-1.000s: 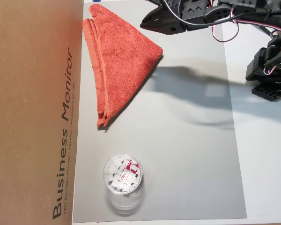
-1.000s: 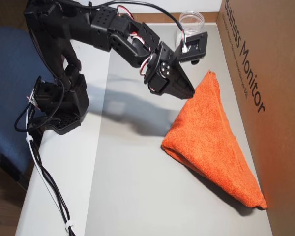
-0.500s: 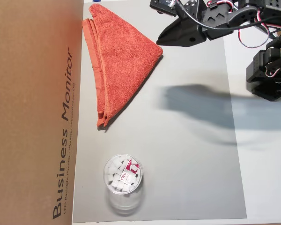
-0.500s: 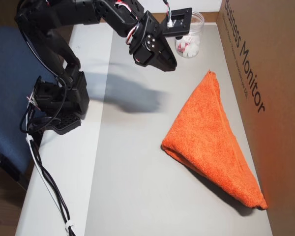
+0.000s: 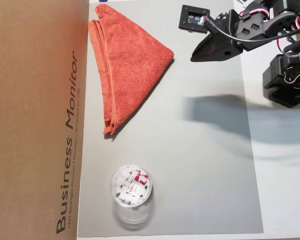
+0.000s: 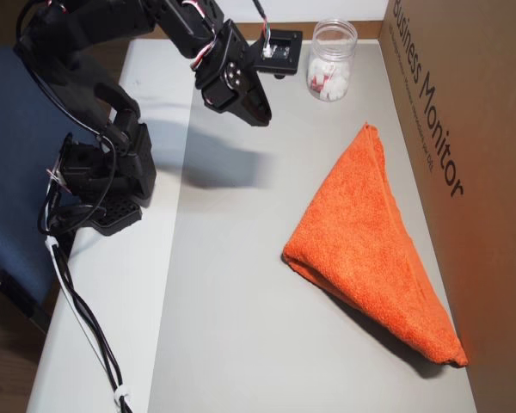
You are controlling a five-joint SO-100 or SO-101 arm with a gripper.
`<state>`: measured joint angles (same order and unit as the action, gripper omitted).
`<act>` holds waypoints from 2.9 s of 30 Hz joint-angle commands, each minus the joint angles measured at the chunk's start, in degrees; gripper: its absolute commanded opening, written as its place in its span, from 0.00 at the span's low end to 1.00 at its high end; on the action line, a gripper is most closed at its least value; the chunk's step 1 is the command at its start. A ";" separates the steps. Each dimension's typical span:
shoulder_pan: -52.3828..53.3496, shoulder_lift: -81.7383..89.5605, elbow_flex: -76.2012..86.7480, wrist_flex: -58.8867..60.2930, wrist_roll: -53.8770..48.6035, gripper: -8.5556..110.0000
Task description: Fold the blanket.
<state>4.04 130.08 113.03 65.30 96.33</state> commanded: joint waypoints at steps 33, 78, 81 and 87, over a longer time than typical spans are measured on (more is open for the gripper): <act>-0.09 47.11 44.65 0.09 -0.70 0.07; -0.09 64.34 66.53 9.32 -0.53 0.07; -0.09 64.34 66.53 9.32 -0.53 0.07; 0.00 64.34 66.53 9.32 -0.53 0.07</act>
<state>4.22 193.71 179.12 74.62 96.33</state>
